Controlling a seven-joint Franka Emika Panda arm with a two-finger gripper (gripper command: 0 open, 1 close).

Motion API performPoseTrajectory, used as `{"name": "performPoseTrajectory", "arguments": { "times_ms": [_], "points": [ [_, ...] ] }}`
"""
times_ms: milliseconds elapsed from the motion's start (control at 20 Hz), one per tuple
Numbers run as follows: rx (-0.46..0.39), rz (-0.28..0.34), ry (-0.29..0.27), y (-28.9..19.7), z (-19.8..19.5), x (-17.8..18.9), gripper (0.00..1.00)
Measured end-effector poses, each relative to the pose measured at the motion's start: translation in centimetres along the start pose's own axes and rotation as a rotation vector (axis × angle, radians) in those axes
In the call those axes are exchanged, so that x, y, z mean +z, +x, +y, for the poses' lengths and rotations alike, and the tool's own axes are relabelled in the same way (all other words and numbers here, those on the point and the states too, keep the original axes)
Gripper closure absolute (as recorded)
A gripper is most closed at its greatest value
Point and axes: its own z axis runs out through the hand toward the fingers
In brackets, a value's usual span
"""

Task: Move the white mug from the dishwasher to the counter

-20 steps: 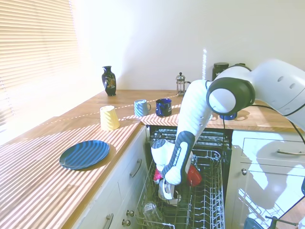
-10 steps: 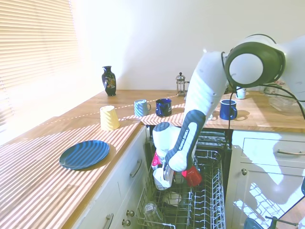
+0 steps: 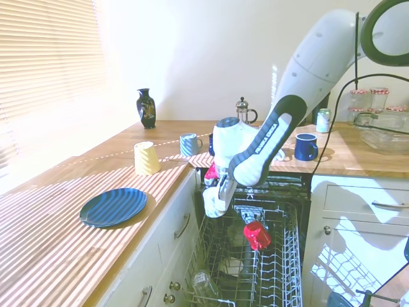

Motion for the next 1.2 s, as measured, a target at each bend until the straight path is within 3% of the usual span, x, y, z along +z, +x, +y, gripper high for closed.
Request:
{"name": "performPoseTrajectory", "arguments": {
  "times_ms": [200,400,800,1200],
  "points": [
    [0.124,0.004,0.038,6.3,5.3,-5.7,1.00],
    [0.211,-0.006,0.027,11.8,8.7,-7.6,1.00],
    [0.293,-0.060,-0.001,16.8,10.9,-3.6,1.00],
    [0.363,-0.102,-0.032,17.8,17.1,0.0,1.00]
  ]
}}
